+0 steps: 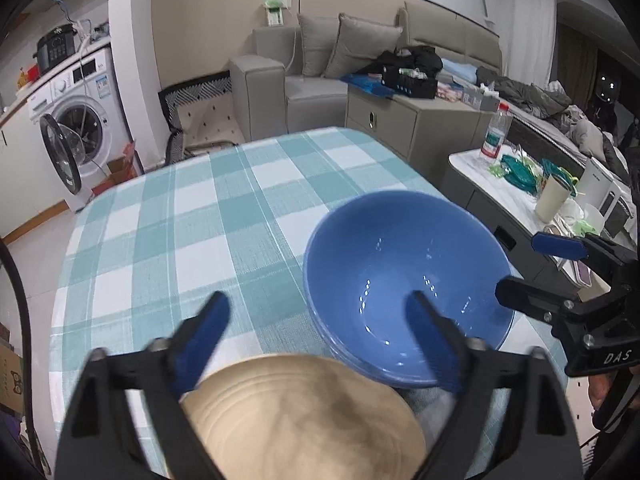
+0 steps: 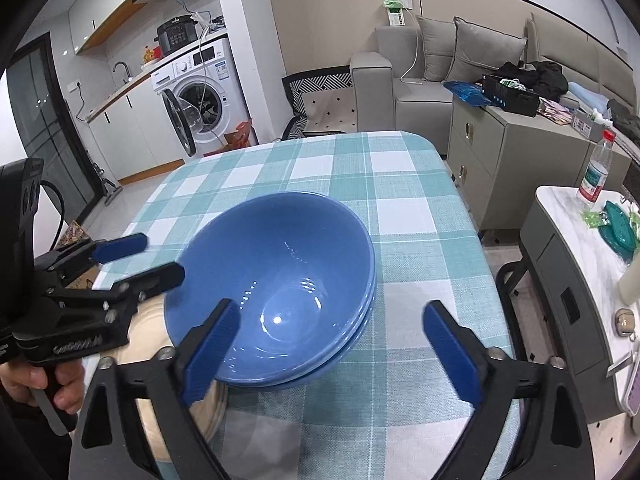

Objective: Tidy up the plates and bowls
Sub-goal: 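Open both tools and pull back from the three nested bowls, then move both tools to opposite sides of the nested blue bowls' rim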

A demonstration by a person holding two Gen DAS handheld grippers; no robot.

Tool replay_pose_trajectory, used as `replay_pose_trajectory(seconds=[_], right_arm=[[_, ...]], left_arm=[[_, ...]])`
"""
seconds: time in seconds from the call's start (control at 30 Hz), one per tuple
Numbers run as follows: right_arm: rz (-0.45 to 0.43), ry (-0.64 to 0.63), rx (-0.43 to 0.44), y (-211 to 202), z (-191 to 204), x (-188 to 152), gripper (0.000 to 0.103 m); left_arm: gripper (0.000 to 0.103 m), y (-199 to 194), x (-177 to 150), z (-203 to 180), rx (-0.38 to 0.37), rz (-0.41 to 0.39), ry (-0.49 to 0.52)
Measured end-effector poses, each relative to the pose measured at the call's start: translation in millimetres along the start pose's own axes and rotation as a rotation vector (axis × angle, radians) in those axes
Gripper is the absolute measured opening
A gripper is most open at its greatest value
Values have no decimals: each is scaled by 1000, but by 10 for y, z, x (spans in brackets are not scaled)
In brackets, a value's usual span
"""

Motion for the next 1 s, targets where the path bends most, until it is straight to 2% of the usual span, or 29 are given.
replay_pose_trajectory(seconds=[0.53, 1.0], right_arm=[[-42, -24, 50, -83, 60, -36, 102], [-100, -43, 100, -268, 60, -133, 102]], left_arm=[[97, -217, -66, 84, 24, -40, -10], [97, -621, -422, 388, 134, -103, -78]])
Point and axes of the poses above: each gripper's, at about its wrist camera, not at the fingertips, and y roughly the way its jaws point, z to its left, x to its top, the point moved 5 cm from there along y, roughly the way its jaws point, and after that the axes turned 6 degrees about -x, right-handed, at the moved point
